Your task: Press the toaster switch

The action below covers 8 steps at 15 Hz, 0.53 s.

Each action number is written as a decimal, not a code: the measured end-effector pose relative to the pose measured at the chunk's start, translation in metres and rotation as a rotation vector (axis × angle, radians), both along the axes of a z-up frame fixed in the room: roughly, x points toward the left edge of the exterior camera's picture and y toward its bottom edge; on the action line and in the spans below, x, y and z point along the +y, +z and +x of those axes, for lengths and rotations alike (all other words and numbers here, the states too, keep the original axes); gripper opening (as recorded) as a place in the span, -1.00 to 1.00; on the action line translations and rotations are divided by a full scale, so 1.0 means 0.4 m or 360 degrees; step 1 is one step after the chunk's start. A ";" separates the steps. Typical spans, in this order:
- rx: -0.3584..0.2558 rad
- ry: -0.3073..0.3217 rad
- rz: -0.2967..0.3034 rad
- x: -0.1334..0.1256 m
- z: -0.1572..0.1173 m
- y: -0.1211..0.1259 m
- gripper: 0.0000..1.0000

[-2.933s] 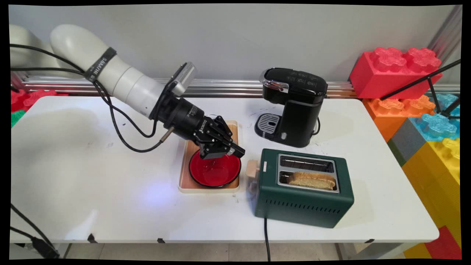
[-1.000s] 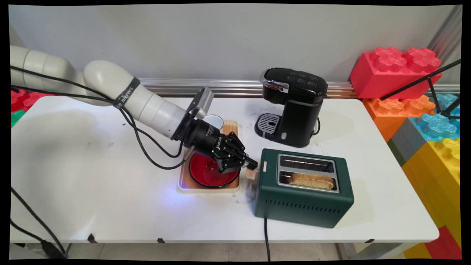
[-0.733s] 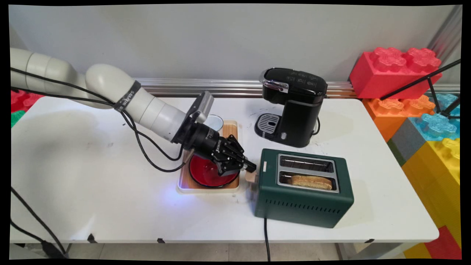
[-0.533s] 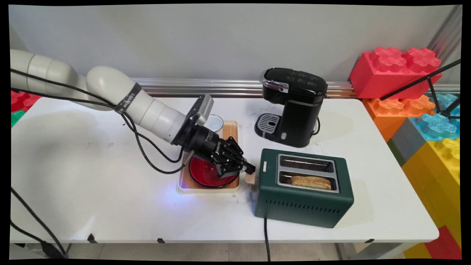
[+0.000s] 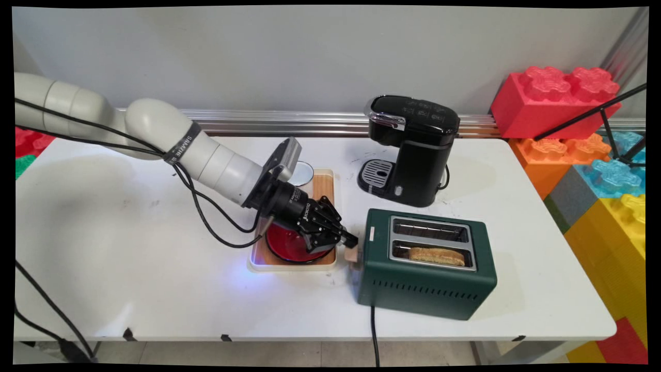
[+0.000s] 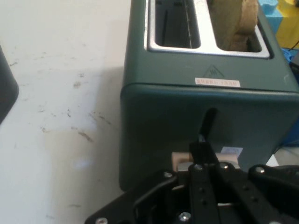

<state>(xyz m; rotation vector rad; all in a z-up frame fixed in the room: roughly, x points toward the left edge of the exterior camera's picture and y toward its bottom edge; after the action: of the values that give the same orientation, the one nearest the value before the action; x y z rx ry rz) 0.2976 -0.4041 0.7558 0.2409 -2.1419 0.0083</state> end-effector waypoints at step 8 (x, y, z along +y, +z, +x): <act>-0.0012 0.0007 0.0008 0.002 -0.005 -0.014 -1.00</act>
<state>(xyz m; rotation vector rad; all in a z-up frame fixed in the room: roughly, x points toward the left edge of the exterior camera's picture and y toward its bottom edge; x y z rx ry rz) 0.2955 -0.4033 0.7504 0.2493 -2.1494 0.0063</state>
